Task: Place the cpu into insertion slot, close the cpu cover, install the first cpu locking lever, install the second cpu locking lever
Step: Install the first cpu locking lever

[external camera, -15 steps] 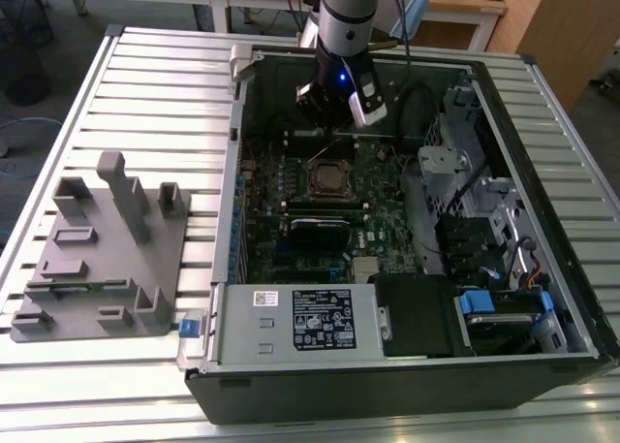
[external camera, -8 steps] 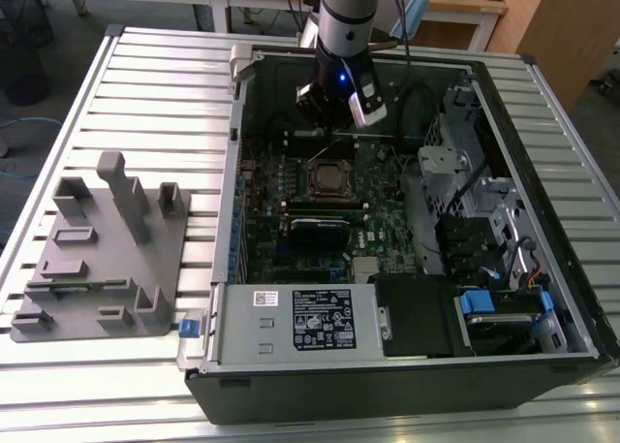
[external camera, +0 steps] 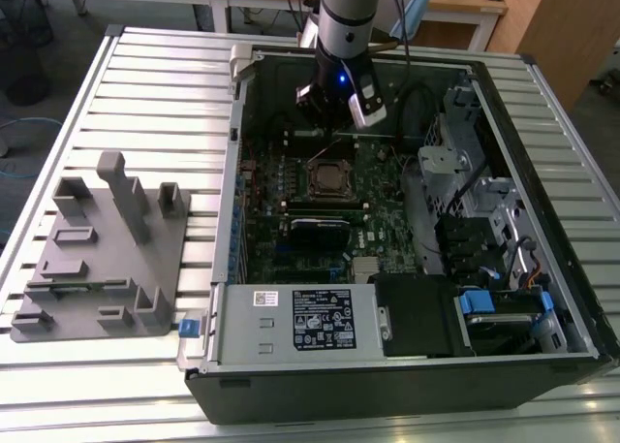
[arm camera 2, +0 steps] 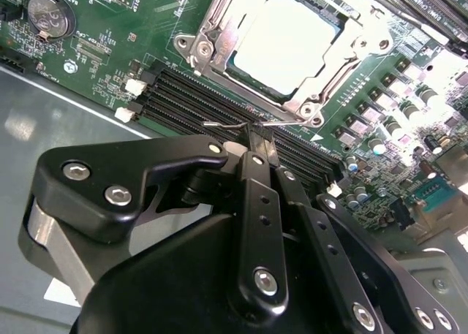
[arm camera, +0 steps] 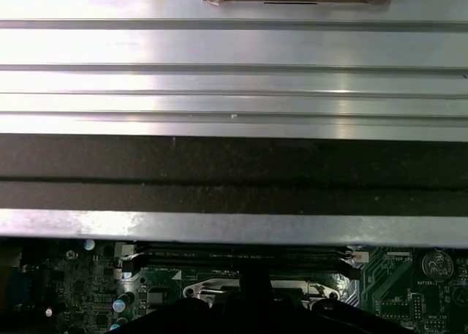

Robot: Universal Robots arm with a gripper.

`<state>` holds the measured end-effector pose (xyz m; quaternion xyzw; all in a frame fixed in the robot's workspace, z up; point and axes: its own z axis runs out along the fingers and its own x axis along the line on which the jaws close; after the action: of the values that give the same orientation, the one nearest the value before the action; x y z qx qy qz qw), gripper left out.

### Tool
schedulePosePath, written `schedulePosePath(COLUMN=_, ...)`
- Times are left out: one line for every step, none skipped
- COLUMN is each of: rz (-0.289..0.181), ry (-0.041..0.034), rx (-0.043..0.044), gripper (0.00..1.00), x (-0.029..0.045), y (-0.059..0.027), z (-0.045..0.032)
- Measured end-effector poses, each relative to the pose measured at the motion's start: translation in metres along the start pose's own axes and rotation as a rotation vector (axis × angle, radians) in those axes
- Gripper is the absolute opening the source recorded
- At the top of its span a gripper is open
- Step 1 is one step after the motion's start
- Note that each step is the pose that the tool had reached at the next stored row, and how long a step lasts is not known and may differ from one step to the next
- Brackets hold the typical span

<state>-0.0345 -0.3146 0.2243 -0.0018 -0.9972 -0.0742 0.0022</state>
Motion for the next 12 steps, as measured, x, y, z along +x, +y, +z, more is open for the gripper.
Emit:
schedulePosePath(rz=0.0, ry=0.0001, rx=0.0003, gripper=0.11, x=0.0, y=-0.0001, z=0.0002)
schedulePosePath(rz=0.0, ry=0.0002, rx=0.0004, gripper=0.11, x=-0.0001, y=-0.0001, z=0.0004)
schedulePosePath(rz=0.0, ry=0.0002, rx=0.0004, gripper=0.11, x=-0.0001, y=-0.0001, z=0.0005)
schedulePosePath(rz=0.0, ry=0.0001, rx=0.0003, gripper=0.11, x=-0.0003, y=-0.0001, z=0.0007)
schedulePosePath(rz=0.0, ry=0.0002, rx=0.0003, gripper=0.11, x=-0.0004, y=-0.0002, z=0.0008)
schedulePosePath(rz=0.0, ry=0.0002, rx=0.0003, gripper=0.11, x=-0.0004, y=-0.0002, z=0.0009)
schedulePosePath(rz=0.0, ry=0.0, rx=0.0001, gripper=0.11, x=-0.0004, y=-0.0002, z=0.0011)
schedulePosePath(rz=0.0, ry=0.0, rx=-0.0001, gripper=0.11, x=-0.0006, y=-0.0002, z=0.0014)
schedulePosePath(rz=0.0, ry=0.0, rx=0.0001, gripper=0.11, x=-0.0007, y=-0.0003, z=0.0017)
schedulePosePath(rz=0.0, ry=0.0, rx=0.0001, gripper=0.11, x=-0.0009, y=-0.0003, z=0.002)
schedulePosePath(rz=0.0, ry=0.0001, rx=0.0001, gripper=0.11, x=-0.001, y=-0.0004, z=0.0024)
schedulePosePath(rz=0.0, ry=0.0001, rx=0.0001, gripper=0.11, x=-0.0011, y=-0.0005, z=0.003)
